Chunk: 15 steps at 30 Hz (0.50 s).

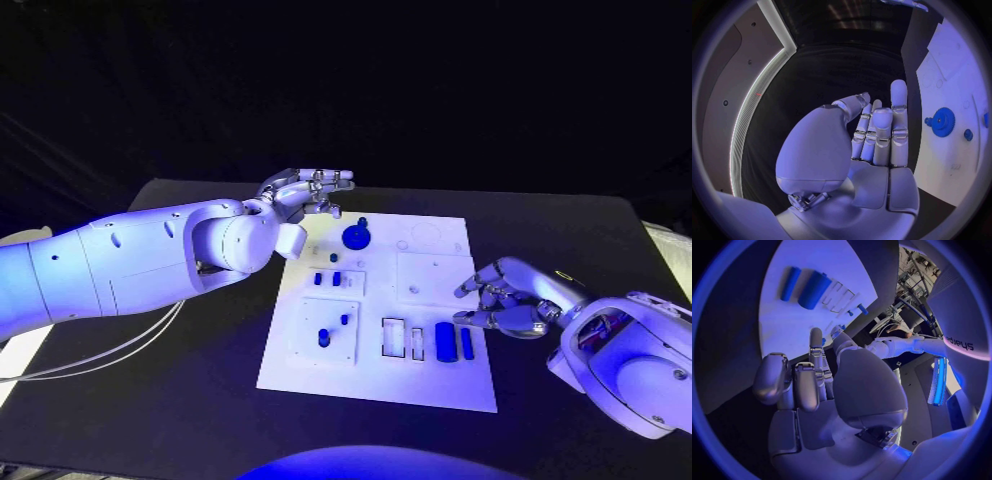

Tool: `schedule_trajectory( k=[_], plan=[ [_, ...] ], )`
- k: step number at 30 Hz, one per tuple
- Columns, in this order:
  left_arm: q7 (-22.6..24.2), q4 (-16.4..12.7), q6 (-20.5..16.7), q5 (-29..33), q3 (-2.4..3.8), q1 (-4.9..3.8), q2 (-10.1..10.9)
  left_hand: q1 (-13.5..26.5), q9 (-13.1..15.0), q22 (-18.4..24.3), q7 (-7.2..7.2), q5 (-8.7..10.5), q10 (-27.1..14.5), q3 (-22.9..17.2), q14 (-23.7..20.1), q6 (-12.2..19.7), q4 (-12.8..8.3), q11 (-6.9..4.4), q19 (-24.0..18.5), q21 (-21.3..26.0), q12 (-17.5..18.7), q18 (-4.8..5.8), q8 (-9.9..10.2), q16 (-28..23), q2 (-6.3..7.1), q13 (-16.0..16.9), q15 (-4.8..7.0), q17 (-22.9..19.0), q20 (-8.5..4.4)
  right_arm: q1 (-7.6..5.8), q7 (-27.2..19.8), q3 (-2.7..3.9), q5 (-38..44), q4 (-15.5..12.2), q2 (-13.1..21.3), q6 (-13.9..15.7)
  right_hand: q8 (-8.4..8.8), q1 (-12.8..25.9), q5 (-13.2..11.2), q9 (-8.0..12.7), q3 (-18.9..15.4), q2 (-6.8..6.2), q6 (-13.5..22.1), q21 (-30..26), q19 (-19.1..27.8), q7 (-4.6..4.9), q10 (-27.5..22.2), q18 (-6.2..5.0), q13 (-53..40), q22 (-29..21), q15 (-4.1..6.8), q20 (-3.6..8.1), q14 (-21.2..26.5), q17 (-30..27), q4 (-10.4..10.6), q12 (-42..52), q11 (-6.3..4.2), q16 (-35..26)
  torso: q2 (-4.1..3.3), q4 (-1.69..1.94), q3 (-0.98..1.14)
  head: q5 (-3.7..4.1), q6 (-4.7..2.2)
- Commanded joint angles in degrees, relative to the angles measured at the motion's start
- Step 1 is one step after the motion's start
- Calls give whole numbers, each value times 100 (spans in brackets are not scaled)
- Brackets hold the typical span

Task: Assemble the parts on the task board

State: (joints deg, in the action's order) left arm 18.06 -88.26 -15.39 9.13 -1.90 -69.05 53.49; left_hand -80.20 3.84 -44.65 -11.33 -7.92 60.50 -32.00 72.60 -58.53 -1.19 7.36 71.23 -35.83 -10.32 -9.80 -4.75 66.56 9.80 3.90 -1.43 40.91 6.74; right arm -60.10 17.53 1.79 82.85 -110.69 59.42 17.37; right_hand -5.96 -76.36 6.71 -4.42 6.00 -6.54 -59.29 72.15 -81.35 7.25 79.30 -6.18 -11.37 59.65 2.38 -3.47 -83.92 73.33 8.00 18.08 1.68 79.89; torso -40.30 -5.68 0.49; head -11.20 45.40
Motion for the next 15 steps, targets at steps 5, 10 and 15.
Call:
schedule_trajectory(
  k=[5,10,15],
  plan=[
    [40,-49,139,-229,-3,-6,17,30,2,-7,-15,-21,-35,-7,-46,39,-28,-11,-42,-23,-35,-58,5,26,-8,-1,-18,-19,6,133,1067,-33,-377,-103,209,7,-279,243,772,-56,-449,26,-162,132,-64,-178,263,81,-2487,194,135,125,-337,-24,464,2222,-102,27,17,-133,-7,178,-51],
    [34,-64,147,-256,-4,-6,32,30,2,-7,-15,-21,-35,-7,-46,39,-28,-11,-42,-23,-35,-58,5,26,-8,-1,-18,-19,6,165,1425,-40,-98,-130,240,38,-491,247,1064,-153,-857,128,-128,432,-193,-172,245,173,-4874,668,158,122,-426,544,810,4351,-160,391,12,-104,0,266,-44],
    [25,-66,156,-240,-5,-6,45,60,4,-8,-12,-17,-37,11,-54,36,-16,-12,-49,-25,-58,-58,-6,27,-10,2,-22,-38,12,207,1528,-48,20,-136,170,-35,-614,243,1064,-240,-1103,229,-66,532,-216,-187,290,188,-5692,825,125,129,-446,725,846,5040,-124,502,14,-110,-4,271,-55]
  ],
)
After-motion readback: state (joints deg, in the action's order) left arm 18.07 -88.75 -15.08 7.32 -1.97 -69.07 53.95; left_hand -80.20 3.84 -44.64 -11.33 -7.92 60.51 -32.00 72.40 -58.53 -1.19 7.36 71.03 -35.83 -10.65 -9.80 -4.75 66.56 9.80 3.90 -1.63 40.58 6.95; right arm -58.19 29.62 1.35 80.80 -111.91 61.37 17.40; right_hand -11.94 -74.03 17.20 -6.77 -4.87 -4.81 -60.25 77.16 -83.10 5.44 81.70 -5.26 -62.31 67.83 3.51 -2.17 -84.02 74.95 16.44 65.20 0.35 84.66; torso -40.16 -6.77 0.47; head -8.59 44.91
